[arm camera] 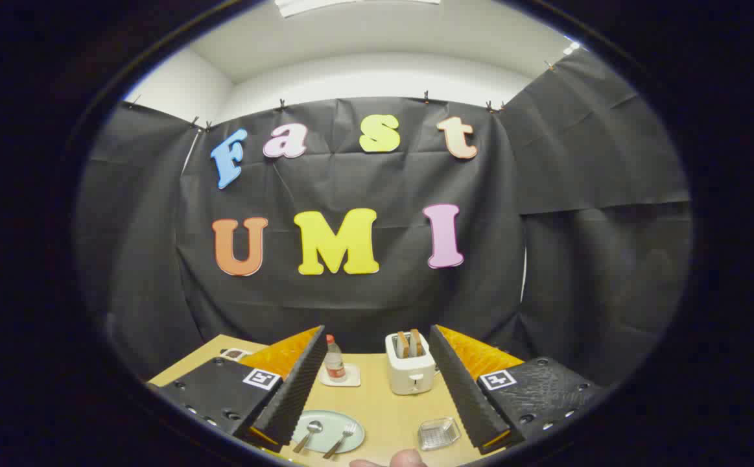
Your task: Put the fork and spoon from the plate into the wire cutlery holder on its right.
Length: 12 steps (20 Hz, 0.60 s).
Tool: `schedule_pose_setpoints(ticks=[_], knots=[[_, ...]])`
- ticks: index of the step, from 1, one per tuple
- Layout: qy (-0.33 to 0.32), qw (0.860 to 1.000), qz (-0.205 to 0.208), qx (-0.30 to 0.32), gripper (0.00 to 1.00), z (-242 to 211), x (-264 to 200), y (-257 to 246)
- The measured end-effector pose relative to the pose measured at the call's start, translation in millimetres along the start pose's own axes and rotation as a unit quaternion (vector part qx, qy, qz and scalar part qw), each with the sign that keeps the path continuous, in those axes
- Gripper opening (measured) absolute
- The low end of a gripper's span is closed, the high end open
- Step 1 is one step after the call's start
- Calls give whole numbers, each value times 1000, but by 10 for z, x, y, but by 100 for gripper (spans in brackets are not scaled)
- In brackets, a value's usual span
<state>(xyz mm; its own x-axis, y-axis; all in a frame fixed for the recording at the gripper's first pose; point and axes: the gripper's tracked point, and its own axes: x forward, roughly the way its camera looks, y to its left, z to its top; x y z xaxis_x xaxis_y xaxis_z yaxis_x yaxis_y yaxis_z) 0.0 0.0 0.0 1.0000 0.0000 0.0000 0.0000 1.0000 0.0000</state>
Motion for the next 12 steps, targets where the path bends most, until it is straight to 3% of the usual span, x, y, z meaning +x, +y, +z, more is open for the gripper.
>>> schedule_pose_setpoints(ticks=[12], knots=[[12, 1000, 13, 4, 95, -47, 40, 55]])
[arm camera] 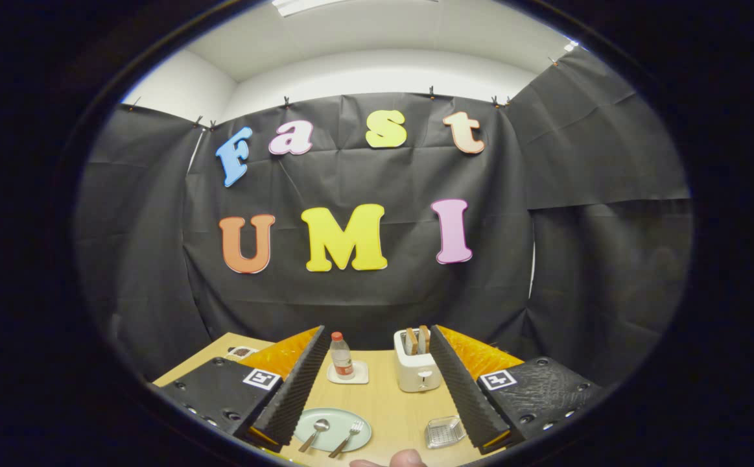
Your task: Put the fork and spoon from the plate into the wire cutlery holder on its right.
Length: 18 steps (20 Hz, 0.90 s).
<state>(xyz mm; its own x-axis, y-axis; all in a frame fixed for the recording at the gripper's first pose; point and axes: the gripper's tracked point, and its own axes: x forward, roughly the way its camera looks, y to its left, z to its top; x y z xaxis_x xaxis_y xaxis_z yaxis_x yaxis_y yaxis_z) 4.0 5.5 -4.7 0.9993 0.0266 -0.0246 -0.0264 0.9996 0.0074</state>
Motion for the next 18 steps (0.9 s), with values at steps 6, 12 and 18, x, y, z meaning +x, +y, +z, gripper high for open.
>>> schedule_pose_setpoints(ticks=[6, 12, 18], knots=[[16, 1000, 2, 1, 96, -109, 0, 10], [36, 999, 9, -4, 96, -291, 24, 90], [85, 996, 25, -11, 96, -717, 81, 347]])
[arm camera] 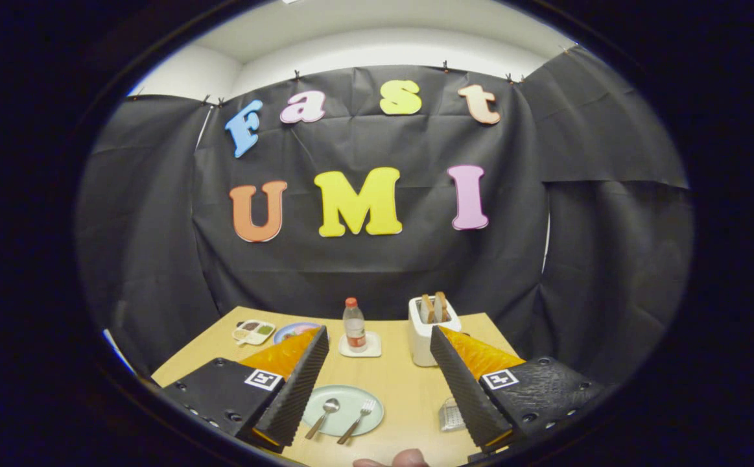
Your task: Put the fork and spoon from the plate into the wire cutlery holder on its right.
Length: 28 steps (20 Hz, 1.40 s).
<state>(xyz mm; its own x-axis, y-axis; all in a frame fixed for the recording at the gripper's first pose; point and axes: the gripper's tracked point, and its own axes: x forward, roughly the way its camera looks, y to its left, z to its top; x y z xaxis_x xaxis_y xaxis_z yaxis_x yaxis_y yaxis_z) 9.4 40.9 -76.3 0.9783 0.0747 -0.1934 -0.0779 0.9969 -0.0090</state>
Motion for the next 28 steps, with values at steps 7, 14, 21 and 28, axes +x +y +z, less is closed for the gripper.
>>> schedule_pose_setpoints(ticks=[7, 14, 21, 28], knots=[[85, 996, 7, 3, 96, -808, 236, 256], [180, 984, -6, -1, 96, -1784, 539, 384], [255, 967, -23, -4, 96, -2496, 856, 462], [327, 945, -30, -10, 76, -3028, 1236, 472]])
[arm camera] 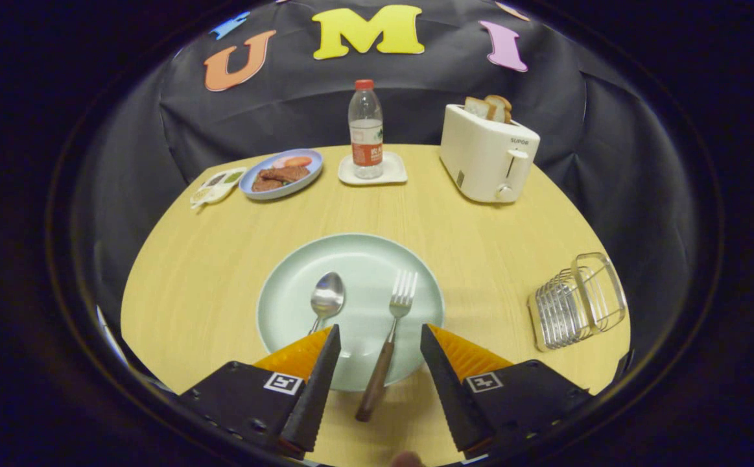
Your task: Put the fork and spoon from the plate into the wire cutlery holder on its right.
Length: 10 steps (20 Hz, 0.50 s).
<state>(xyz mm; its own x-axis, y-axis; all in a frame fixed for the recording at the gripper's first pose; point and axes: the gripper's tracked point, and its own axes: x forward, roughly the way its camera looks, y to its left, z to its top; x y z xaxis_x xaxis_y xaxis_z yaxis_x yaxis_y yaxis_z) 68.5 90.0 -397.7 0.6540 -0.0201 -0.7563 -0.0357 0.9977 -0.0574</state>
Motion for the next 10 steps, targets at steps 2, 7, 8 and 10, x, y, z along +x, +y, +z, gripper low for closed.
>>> schedule_pose_setpoints(ticks=[2, 7, 8, 10], knots=[[15, 1000, -2, 1, 76, -50, 110, -4], [63, 998, -19, 4, 59, -220, 257, 2], [68, 998, -17, 5, 50, -233, 287, 20], [72, 997, -22, -1, 47, -224, 312, 30]])
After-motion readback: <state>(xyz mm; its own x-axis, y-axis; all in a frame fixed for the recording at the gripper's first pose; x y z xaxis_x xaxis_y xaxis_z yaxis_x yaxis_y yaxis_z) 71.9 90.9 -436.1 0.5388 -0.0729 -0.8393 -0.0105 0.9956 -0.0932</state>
